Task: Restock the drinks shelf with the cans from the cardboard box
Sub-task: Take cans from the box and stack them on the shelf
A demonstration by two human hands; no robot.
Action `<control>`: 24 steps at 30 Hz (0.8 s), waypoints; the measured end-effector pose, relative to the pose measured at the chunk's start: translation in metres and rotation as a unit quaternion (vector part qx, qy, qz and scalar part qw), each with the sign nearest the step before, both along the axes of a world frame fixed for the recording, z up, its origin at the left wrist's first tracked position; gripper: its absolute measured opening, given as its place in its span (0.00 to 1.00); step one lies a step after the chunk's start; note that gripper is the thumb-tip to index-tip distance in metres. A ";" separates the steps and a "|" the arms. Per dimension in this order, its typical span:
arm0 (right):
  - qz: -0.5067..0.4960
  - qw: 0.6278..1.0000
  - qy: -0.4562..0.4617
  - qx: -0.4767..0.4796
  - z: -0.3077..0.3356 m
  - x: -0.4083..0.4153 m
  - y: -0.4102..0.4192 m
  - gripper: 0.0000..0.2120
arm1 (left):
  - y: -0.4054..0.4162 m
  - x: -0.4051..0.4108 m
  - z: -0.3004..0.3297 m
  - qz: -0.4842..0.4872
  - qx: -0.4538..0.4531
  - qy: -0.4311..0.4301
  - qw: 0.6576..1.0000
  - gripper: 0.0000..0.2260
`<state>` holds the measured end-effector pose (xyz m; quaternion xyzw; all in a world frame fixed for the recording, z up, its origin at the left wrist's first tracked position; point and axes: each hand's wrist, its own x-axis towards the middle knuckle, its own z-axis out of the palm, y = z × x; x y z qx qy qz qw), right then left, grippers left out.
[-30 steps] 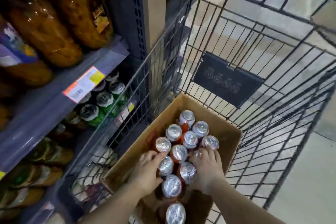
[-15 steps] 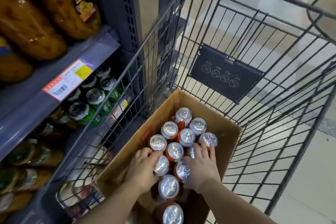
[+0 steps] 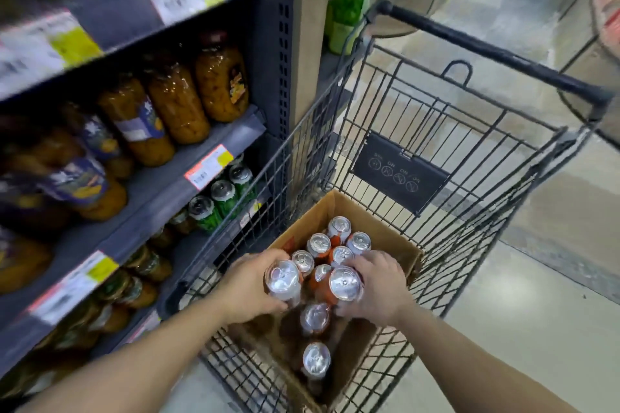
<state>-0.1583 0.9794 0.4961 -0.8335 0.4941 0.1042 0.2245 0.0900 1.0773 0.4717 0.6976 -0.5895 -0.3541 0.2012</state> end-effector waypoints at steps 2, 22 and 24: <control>0.009 0.998 -0.065 0.017 0.037 0.003 0.005 0.44 | 0.014 0.001 0.038 0.018 -0.029 0.017 0.999 0.34; 0.296 0.754 -0.516 0.279 0.390 0.159 0.252 0.25 | 0.380 0.011 0.400 0.403 -0.352 0.109 0.838 0.39; 0.331 0.732 -0.514 0.301 0.401 0.180 0.296 0.26 | 0.431 0.011 0.416 0.425 -0.376 0.112 0.815 0.38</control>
